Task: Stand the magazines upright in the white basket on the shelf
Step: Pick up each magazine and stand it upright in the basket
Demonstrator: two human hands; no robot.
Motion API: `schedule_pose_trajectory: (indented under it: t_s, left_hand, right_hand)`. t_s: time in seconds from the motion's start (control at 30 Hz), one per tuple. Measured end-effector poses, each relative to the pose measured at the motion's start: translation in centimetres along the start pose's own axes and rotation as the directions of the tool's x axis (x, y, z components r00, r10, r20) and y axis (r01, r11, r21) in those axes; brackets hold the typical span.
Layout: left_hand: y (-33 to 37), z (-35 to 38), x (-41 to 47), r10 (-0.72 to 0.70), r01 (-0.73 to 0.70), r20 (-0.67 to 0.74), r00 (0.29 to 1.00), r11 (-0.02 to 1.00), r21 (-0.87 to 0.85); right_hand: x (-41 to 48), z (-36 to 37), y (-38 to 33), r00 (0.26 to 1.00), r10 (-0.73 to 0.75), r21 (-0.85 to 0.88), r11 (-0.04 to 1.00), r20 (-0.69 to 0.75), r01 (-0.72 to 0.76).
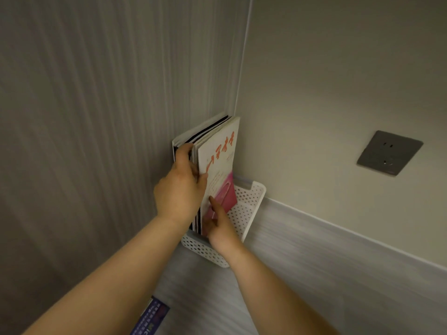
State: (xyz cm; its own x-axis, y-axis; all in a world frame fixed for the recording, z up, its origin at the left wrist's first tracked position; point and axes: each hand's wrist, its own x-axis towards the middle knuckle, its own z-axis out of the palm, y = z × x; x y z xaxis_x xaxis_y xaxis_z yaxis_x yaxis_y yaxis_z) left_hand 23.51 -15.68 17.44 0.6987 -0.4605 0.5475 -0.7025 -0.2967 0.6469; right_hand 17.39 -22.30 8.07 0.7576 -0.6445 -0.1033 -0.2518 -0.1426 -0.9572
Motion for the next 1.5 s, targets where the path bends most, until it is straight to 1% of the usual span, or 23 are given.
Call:
schedule_pose_trajectory:
  t_s: [0.17, 0.3, 0.43, 0.53, 0.6, 0.67, 0.77, 0.87, 0.97, 1.07, 1.13, 1.2, 1.23, 1.27, 1.33, 1.37, 1.43, 1.5]
  left_hand:
    - [-1.2, 0.4, -0.8, -0.052, 0.052, -0.022, 0.998, 0.999, 0.004]
    - [-1.4, 0.1, -1.6, -0.073, 0.07, -0.076, 0.994, 0.996, -0.048]
    - [0.0, -0.5, -4.3, 0.0, -0.005, -0.066, 0.998, 0.997, -0.079]
    - [2.1, -0.2, -7.9, -0.004, -0.006, -0.057, 0.998, 0.983, -0.183]
    - [4.0, 0.5, -10.6, 0.005, -0.008, -0.015, 1.0, 0.974, -0.225]
    - [5.9, 1.8, -13.3, -0.001, 0.015, 0.056, 0.998, 0.965, -0.263]
    - [9.0, 4.6, -17.8, -0.031, 0.099, 0.226, 0.974, 0.949, -0.298]
    - [12.8, 7.9, -22.4, -0.004, 0.147, 0.433, 0.901, 0.944, -0.297]
    - [17.2, 11.2, -27.1, 0.036, 0.193, 0.627, 0.778, 0.937, -0.293]
    - [21.4, 14.3, -31.2, 0.082, 0.212, 0.761, 0.644, 0.936, -0.28]
    - [23.6, 16.3, -33.7, 0.082, 0.217, 0.827, 0.556, 0.946, -0.24]
    - [25.5, 18.0, -36.0, 0.064, 0.208, 0.875, 0.481, 0.961, -0.184]
    - [26.4, 18.8, -37.0, 0.06, 0.195, 0.897, 0.439, 0.968, -0.161]
    - [27.4, 19.4, -37.8, 0.059, 0.181, 0.917, 0.395, 0.973, -0.141]
    - [29.2, 20.2, -39.0, 0.075, 0.186, 0.942, 0.327, 0.972, -0.142]
    - [30.1, 20.7, -39.4, 0.095, 0.211, 0.947, 0.308, 0.963, -0.166]
    - [31.5, 21.7, -39.6, 0.117, 0.295, 0.948, 0.295, 0.933, -0.207]
    - [32.7, 22.9, -39.4, 0.071, 0.382, 0.952, 0.299, 0.905, -0.187]
  right_hand:
    - [-0.5, -0.2, -0.4, 1.0, -0.007, -0.061, 0.998, -0.011, 0.007]
    - [-1.8, -0.9, -0.6, 0.999, -0.035, -0.104, 0.994, -0.039, 0.03]
    - [-4.5, -2.9, -0.4, 0.981, -0.121, -0.152, 0.984, -0.151, 0.098]
    - [-7.6, -5.1, 0.4, 0.944, -0.184, -0.235, 0.965, -0.273, 0.121]
    - [-10.4, -7.1, 1.7, 0.925, -0.207, -0.32, 0.942, -0.318, 0.101]
    - [-13.7, -9.9, 3.4, 0.908, -0.235, -0.405, 0.911, -0.346, 0.081]
    - [-19.6, -15.6, 6.8, 0.877, -0.247, -0.52, 0.854, -0.412, -0.003]
    - [-26.0, -21.7, 10.6, 0.827, -0.178, -0.554, 0.812, -0.534, -0.182]
    - [-32.8, -27.8, 14.3, 0.743, -0.045, -0.517, 0.747, -0.668, -0.419]
    - [-39.6, -33.3, 17.8, 0.662, 0.037, -0.464, 0.683, -0.749, -0.564]
    - [-43.5, -36.0, 20.1, 0.595, 0.083, -0.443, 0.588, -0.799, -0.677]
    - [-46.6, -37.9, 22.1, 0.54, 0.183, -0.406, 0.476, -0.822, -0.78]
    - [-47.7, -38.4, 23.2, 0.529, 0.238, -0.391, 0.448, -0.814, -0.804]
    - [-48.5, -38.7, 24.1, 0.535, 0.277, -0.391, 0.437, -0.799, -0.81]
    - [-49.6, -38.8, 25.5, 0.569, 0.291, -0.432, 0.42, -0.769, -0.798]
    - [-49.8, -38.8, 25.8, 0.583, 0.288, -0.45, 0.414, -0.76, -0.791]
    - [-50.0, -38.8, 26.1, 0.584, 0.281, -0.453, 0.414, -0.761, -0.79]
    - [-50.2, -38.7, 26.2, 0.59, 0.273, -0.46, 0.415, -0.76, -0.785]
